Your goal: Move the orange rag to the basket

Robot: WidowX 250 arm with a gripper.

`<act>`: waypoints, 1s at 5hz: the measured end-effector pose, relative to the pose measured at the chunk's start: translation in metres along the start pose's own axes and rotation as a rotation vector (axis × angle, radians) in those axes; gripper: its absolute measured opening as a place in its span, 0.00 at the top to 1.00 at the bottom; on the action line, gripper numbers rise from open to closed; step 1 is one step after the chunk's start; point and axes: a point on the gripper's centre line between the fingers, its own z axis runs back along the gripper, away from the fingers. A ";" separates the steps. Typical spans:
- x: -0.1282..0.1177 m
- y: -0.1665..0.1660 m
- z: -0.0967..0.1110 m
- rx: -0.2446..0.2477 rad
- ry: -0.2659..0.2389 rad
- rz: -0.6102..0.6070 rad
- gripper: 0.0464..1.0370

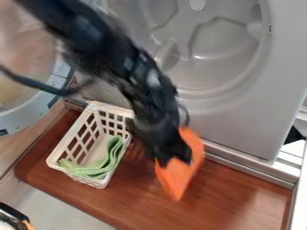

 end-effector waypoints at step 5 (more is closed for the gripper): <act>-0.036 0.161 0.047 0.084 0.079 0.397 0.91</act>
